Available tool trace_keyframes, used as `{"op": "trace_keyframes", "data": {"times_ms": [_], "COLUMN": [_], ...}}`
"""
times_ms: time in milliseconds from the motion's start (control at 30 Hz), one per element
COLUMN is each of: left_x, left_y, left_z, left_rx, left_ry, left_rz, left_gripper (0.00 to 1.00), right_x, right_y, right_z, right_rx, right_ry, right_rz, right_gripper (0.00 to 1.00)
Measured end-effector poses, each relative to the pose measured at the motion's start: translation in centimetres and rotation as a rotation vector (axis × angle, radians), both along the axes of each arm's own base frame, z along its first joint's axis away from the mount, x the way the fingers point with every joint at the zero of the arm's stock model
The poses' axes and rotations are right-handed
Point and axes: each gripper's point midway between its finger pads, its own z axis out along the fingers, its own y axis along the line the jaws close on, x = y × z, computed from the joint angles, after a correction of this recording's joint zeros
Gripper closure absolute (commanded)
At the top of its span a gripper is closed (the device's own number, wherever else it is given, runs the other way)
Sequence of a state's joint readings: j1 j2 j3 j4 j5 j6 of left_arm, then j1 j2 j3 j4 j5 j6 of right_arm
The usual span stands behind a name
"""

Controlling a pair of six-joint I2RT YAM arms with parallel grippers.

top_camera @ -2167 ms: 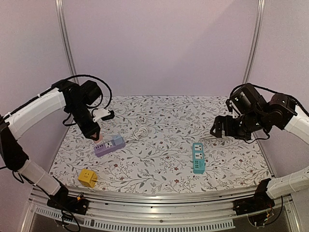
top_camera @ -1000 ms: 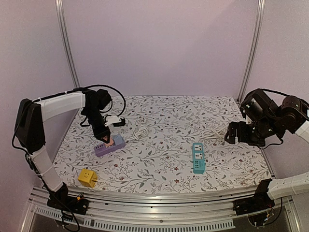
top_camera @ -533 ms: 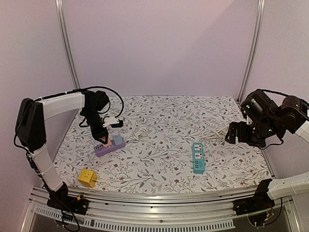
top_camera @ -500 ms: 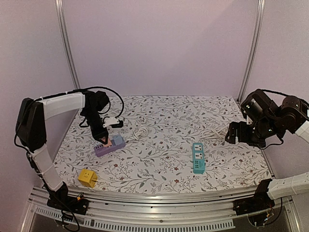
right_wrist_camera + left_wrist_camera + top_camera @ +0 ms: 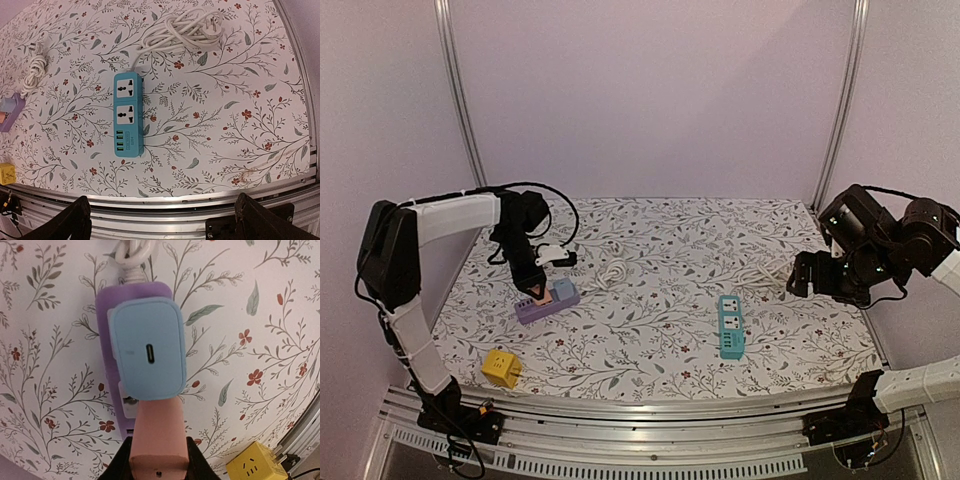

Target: Insert the plug

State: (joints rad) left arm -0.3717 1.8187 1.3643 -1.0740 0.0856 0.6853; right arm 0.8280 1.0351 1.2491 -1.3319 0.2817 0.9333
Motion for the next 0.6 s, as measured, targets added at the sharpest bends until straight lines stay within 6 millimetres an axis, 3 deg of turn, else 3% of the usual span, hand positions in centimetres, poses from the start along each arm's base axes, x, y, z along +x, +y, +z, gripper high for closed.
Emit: {"op": "trace_keyframes", "data": {"times_ms": [600], "left_x": [0.54], "left_y": [-0.02], "left_z": [-0.83], "left_rx": [0.013], "left_ry": [0.003], "left_rz": [0.0], "left_gripper": [1.0], "right_x": [0.02], "right_y": [-0.01], "right_z": [-0.01], "right_rx": [0.003], "right_ry": [0.0], "right_rz": [-0.008], "right_gripper": [0.01]}}
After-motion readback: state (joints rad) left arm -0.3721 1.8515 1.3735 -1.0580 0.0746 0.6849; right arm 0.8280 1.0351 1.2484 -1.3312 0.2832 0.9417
